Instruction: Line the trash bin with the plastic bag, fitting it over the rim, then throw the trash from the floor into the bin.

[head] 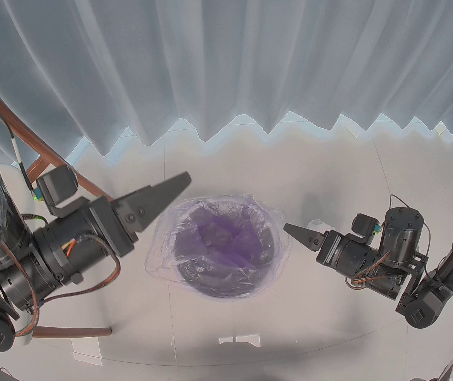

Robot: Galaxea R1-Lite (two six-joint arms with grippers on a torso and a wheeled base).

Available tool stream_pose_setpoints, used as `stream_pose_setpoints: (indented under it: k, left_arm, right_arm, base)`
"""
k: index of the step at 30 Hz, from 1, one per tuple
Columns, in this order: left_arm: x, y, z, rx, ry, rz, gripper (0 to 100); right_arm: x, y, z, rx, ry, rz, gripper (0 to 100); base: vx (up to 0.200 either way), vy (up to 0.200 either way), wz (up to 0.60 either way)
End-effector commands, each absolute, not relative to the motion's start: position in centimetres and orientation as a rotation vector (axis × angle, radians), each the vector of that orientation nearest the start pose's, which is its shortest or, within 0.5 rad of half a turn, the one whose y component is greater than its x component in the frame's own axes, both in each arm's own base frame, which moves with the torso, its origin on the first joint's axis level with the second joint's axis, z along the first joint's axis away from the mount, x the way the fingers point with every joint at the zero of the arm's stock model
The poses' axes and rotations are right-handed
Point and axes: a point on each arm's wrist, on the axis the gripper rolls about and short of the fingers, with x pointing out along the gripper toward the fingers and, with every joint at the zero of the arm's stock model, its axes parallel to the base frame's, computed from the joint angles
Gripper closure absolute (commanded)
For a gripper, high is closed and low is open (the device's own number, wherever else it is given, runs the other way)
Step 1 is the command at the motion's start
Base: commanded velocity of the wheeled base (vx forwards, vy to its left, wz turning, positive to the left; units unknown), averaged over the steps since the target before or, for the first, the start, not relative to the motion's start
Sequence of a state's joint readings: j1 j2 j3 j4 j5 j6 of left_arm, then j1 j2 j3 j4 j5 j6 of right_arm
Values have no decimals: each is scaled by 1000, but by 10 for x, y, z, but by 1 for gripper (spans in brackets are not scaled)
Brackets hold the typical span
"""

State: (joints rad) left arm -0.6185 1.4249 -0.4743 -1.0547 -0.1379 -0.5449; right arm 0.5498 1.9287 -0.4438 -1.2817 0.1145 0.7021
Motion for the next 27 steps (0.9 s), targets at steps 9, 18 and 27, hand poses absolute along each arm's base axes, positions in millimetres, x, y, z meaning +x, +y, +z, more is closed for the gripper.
stream_pose_setpoints:
  k: [9,18,27]
  left_arm:
    - [196,-141,138,-486,394,-673,0]
    - [238,-139,100,-692,539,-508,0]
    - [261,-148,57,-842,631,-506,0]
  right_arm:
    - [245,155,108,711,473,542,0]
    - [250,153,109,754,472,524,0]
    - [252,154,110,757,461,526,0]
  base:
    - [-111,0,0]
    - [0,0,0]
    - [0,0,0]
